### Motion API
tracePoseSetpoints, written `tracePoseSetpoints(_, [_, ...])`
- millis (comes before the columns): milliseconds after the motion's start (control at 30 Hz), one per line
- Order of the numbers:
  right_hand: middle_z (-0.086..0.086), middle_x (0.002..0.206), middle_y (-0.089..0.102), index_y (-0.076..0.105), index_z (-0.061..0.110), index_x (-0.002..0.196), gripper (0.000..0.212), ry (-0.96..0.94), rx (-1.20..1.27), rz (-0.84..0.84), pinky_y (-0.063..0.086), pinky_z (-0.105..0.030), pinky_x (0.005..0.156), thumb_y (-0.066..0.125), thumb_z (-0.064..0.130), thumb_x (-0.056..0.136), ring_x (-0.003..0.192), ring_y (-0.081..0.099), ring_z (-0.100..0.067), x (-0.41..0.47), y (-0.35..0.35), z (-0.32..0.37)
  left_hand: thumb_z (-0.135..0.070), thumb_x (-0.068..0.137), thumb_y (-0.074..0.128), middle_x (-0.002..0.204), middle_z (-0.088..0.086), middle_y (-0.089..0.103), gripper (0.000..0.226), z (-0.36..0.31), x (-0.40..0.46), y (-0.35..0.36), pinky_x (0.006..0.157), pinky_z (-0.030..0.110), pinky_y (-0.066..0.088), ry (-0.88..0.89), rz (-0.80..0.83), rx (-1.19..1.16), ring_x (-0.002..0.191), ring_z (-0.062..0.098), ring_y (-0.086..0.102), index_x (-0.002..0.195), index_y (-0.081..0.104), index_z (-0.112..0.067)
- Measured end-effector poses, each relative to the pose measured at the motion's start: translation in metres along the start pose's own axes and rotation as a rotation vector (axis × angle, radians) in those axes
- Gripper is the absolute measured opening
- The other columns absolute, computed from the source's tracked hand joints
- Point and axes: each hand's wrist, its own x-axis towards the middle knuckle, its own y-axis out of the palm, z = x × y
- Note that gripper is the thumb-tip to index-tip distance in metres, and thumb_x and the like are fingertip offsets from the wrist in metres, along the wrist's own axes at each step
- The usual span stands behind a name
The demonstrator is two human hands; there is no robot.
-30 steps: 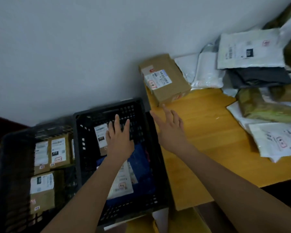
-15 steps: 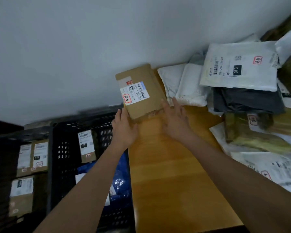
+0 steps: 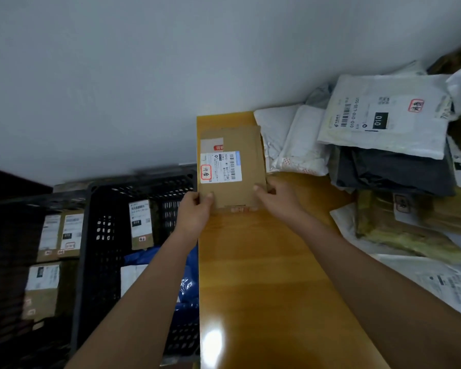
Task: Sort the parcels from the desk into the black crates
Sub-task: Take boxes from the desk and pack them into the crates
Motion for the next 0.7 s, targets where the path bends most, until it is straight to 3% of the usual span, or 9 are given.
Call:
tracePoseSetpoints(67, [0.002, 0.119, 0.063, 0.06, 0.024, 0.13, 0.031, -0.001, 0.008, 0.008, 0.046, -0.019, 0.075, 0.055, 0.028, 0.099, 0.104, 0.058, -0.012, -0.009, 0.002, -0.003, -0.031, 0.1, 0.053, 0.109, -0.002, 0.056, 0.029, 0.005, -0.004, -0.004, 0.09, 0.038, 0.051, -0.049, -0.001, -0.066, 0.103, 0.017, 0.056, 0.122, 0.049, -0.012])
tracePoseSetpoints(133, [-0.001, 0.128, 0.058, 0.053, 0.029, 0.138, 0.039, 0.019, 0.03, 0.003, 0.05, -0.029, 0.092, 0.055, 0.028, 0.098, 0.112, 0.055, -0.014, -0.02, 0.005, -0.004, -0.028, 0.1, 0.055, 0.108, -0.001, 0.055, 0.022, 0.01, -0.009, -0.008, 0.092, 0.043, 0.054, -0.119, 0.047, -0.197, 0.102, 0.018, 0.058, 0.115, 0.047, -0.014])
tracePoseSetpoints(233, [0.001, 0.143, 0.047, 0.039, 0.032, 0.149, 0.051, 0.084, 0.08, 0.005, 0.046, -0.038, 0.104, 0.052, 0.028, 0.1, 0.126, 0.049, -0.02, -0.035, 0.011, 0.0, -0.02, 0.099, 0.057, 0.112, 0.004, 0.056, 0.021, 0.02, -0.022, -0.016, 0.082, 0.037, 0.056, -0.182, 0.115, -0.293, 0.104, 0.02, 0.059, 0.115, 0.045, -0.012])
tracePoseSetpoints(433, [0.005, 0.13, 0.054, 0.041, 0.033, 0.147, 0.05, 0.06, 0.184, -0.013, 0.048, -0.044, 0.104, 0.05, 0.013, 0.102, 0.122, 0.053, -0.019, -0.074, 0.045, 0.013, -0.008, 0.095, 0.062, 0.117, 0.008, 0.061, 0.033, 0.056, -0.047, -0.062, 0.087, 0.038, 0.054, -0.219, 0.197, -0.396, 0.105, 0.022, 0.062, 0.124, 0.044, -0.01])
tracePoseSetpoints(633, [0.005, 0.126, 0.056, 0.052, 0.029, 0.141, 0.049, -0.027, 0.194, -0.004, 0.045, -0.037, 0.107, 0.042, 0.001, 0.101, 0.124, 0.051, -0.017, -0.117, 0.115, 0.049, -0.006, 0.096, 0.059, 0.112, 0.006, 0.073, 0.036, 0.103, -0.073, -0.157, 0.095, 0.043, 0.052, -0.146, 0.24, -0.537, 0.103, 0.023, 0.069, 0.131, 0.051, -0.013])
tracePoseSetpoints(700, [0.006, 0.13, 0.055, 0.054, 0.024, 0.14, 0.049, -0.067, 0.158, 0.02, 0.043, -0.029, 0.103, 0.039, -0.002, 0.101, 0.126, 0.047, -0.014, -0.129, 0.139, 0.064, -0.005, 0.096, 0.058, 0.113, 0.008, 0.073, 0.037, 0.117, -0.079, -0.191, 0.096, 0.044, 0.052, -0.116, 0.218, -0.567, 0.102, 0.023, 0.07, 0.131, 0.052, -0.015])
